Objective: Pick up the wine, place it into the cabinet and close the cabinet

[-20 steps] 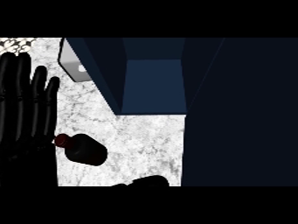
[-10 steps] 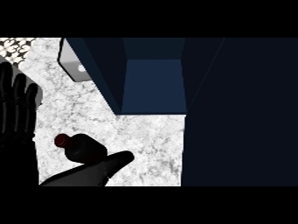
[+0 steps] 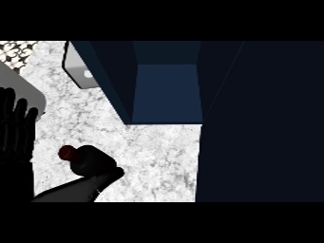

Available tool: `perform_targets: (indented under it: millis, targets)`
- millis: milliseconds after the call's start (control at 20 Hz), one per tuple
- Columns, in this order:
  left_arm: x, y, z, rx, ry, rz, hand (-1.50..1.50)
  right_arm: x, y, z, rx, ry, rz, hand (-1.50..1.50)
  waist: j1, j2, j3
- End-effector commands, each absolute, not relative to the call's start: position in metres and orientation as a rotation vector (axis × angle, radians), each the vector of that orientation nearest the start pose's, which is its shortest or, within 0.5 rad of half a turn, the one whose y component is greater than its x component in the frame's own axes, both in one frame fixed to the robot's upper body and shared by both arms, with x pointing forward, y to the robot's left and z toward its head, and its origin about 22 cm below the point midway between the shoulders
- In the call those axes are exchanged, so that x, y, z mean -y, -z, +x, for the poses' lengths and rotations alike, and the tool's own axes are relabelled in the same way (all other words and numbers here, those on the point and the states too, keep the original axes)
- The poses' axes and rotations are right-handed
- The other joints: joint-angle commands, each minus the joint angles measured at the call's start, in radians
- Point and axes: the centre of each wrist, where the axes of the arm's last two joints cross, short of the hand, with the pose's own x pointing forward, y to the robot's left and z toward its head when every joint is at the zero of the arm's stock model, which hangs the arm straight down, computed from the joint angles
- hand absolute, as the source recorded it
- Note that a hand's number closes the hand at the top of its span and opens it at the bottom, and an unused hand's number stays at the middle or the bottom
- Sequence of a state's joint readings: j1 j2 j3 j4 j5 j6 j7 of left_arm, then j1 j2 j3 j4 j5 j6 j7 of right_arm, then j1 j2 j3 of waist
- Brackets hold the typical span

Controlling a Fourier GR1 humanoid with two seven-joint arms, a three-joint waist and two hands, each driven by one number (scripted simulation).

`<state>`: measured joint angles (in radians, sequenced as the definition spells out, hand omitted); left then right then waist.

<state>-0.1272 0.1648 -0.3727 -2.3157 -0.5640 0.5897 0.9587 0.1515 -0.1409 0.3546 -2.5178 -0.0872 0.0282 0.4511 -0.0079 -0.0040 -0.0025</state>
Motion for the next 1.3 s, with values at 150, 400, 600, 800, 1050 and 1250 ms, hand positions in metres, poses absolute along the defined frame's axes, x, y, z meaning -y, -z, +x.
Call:
perform_targets:
  millis: [150,400,600,800,1050,1250]
  targets:
    - [-0.198,-0.157,0.164,1.602,-0.240,0.281,-1.50,0.210,-0.206,0.082,1.943,-0.331,0.378,-1.50,-0.005,0.001,-0.001]
    - [-0.196,-0.125,0.168,1.583,-0.228,0.251,-1.50,0.209,-0.210,0.078,1.945,-0.270,0.385,-1.50,-0.005,0.000,0.000]
    - [-0.205,-0.114,0.183,1.564,-0.221,0.245,-1.50,0.209,-0.213,0.077,1.951,-0.309,0.355,-1.50,-0.006,0.002,0.001]
    - [-0.224,-0.081,0.176,1.544,-0.203,0.260,-1.50,0.209,-0.210,0.077,1.935,-0.322,0.370,-1.50,-0.004,0.000,0.001]
    - [-0.233,-0.052,0.189,1.532,-0.228,0.281,-1.50,0.213,-0.217,0.078,1.943,-0.336,0.378,-1.50,-0.004,0.002,0.001]
    - [-0.239,-0.024,0.198,1.491,-0.237,0.296,-1.50,0.209,-0.211,0.071,1.934,-0.315,0.359,-1.50,-0.016,0.000,0.002]
